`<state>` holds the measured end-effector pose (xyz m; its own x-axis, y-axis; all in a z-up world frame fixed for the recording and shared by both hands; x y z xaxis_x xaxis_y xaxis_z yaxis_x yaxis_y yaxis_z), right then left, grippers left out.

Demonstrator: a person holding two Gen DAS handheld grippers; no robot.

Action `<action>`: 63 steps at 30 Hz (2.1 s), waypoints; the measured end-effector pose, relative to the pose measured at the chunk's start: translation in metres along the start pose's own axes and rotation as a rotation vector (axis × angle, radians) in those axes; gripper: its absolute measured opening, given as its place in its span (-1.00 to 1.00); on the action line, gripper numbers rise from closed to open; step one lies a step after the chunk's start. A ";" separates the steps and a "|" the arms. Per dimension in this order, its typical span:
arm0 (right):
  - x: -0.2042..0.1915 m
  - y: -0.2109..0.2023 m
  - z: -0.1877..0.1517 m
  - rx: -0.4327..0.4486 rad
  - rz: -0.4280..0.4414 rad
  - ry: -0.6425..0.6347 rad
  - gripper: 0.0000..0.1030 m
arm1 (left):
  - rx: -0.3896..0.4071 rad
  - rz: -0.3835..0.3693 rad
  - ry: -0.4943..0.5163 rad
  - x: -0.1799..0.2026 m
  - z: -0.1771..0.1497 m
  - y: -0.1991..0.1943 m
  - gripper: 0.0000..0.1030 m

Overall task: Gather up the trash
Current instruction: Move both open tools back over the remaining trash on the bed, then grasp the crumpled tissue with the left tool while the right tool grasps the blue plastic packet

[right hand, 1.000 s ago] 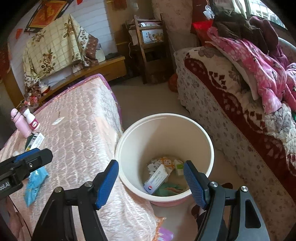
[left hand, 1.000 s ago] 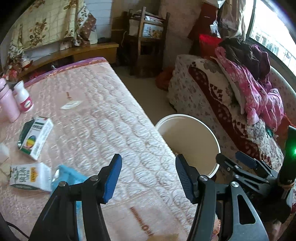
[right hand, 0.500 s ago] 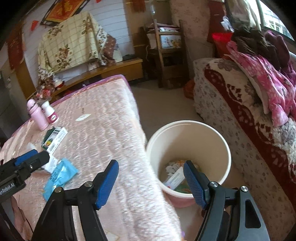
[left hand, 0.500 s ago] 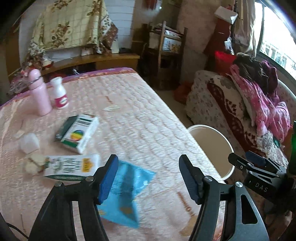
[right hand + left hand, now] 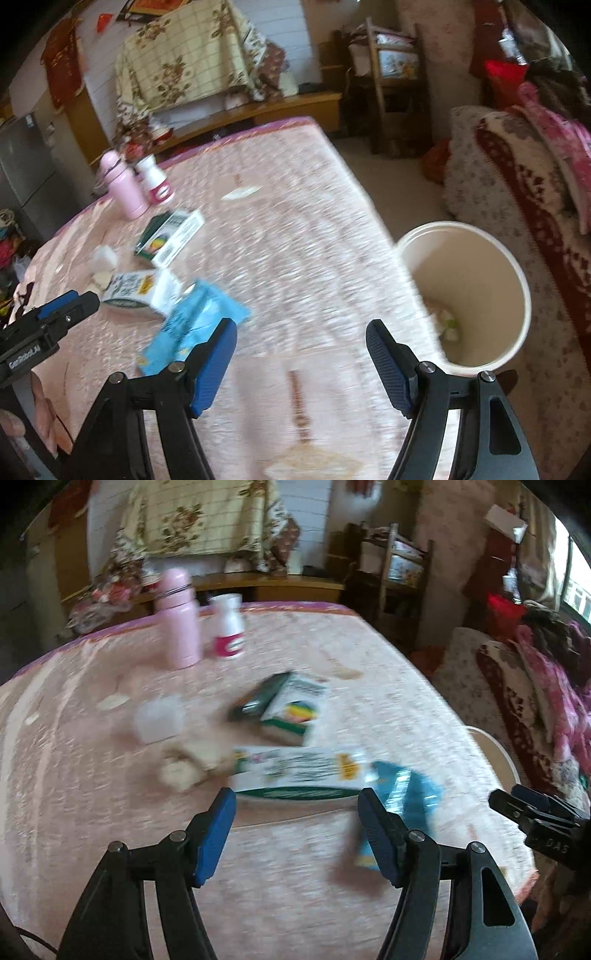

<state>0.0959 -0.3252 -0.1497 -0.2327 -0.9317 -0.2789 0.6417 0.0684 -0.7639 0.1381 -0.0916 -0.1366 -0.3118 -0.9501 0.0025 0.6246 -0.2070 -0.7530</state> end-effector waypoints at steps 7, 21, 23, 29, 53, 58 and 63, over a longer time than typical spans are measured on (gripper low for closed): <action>-0.049 0.031 -0.021 -0.096 0.054 -0.050 0.47 | -0.038 0.063 -0.078 -0.065 -0.020 0.006 0.34; -0.100 0.049 -0.004 -0.098 0.078 -0.115 0.47 | -0.058 0.099 -0.118 -0.116 -0.012 0.044 0.36; -0.099 0.049 -0.004 -0.101 0.079 -0.108 0.47 | -0.059 0.098 -0.101 -0.113 -0.007 0.055 0.45; -0.089 0.053 -0.022 -0.135 0.052 -0.071 0.47 | -0.068 0.054 -0.092 -0.103 0.002 0.074 0.46; -0.074 0.073 -0.019 -0.172 0.032 -0.151 0.52 | -0.092 -0.002 -0.114 -0.099 -0.020 0.052 -0.56; -0.091 0.083 -0.011 -0.168 0.005 -0.210 0.52 | -0.080 -0.001 -0.118 -0.097 -0.019 0.040 -0.56; -0.095 0.105 -0.017 -0.196 -0.050 -0.254 0.33 | -0.062 -0.008 -0.103 -0.089 -0.019 0.025 -0.56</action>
<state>0.1731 -0.2233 -0.2132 -0.0550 -0.9932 -0.1030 0.4757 0.0646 -0.8772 0.1676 -0.0082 -0.1683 -0.2390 -0.9682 0.0738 0.5759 -0.2025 -0.7920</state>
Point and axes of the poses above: each gripper's, at about its wrist camera, not at the fingertips, and y roughly the way its jaws point, x to its right, z to its top, the point moved 7 cm from there along y, roughly the way its jaws point, and after that the axes turned 9 degrees about y, right-handed, at the moved point
